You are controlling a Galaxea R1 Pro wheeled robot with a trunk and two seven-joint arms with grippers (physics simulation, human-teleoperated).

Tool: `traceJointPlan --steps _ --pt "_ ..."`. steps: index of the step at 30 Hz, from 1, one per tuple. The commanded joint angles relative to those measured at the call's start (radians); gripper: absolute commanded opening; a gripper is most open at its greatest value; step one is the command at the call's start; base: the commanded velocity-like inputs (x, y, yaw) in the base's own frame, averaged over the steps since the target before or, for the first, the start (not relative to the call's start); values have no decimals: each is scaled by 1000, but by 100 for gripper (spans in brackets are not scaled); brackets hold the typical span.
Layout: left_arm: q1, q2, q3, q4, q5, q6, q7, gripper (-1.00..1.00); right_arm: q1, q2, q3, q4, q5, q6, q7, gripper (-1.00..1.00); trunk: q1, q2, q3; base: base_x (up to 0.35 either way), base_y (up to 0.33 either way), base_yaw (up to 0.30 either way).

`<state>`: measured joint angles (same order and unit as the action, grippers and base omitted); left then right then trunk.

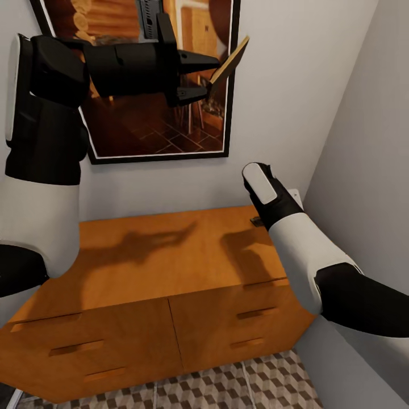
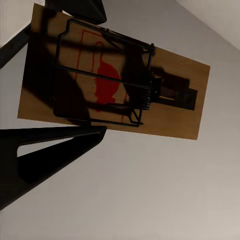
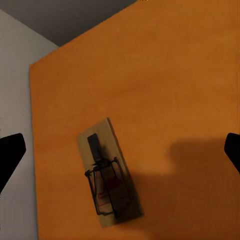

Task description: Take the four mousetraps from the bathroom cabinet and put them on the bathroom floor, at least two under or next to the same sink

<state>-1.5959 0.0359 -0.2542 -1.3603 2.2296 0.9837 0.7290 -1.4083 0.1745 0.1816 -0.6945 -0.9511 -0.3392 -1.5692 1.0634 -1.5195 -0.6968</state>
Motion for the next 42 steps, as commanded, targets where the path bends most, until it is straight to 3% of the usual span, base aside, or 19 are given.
traceJointPlan --steps 1,11,19,21,35,42 --pt "-1 1 -2 -1 9 0 9 -100 -1 0 1 0 -1 -7 -2 100 0 -1 -1 0 0 0" --pt "-1 1 -19 0 9 0 9 -100 -1 0 22 13 -1 -7 -2 100 0 -1 -1 0 0 0" --pt "-1 1 -21 -2 9 0 9 -100 0 0 158 57 -8 -10 -2 100 0 -1 -1 0 0 0" --pt "-1 1 -21 -2 9 0 9 -100 0 0 171 67 -10 -11 -2 100 0 -1 -1 0 0 0" --pt "-1 1 -22 -3 10 0 8 -100 0 0 188 117 -12 -10 -2 100 0 -1 -1 0 5 0" --pt "-1 1 -22 -3 11 0 7 -100 0 0 188 118 -12 -10 -2 100 0 -1 -1 57 212 0"
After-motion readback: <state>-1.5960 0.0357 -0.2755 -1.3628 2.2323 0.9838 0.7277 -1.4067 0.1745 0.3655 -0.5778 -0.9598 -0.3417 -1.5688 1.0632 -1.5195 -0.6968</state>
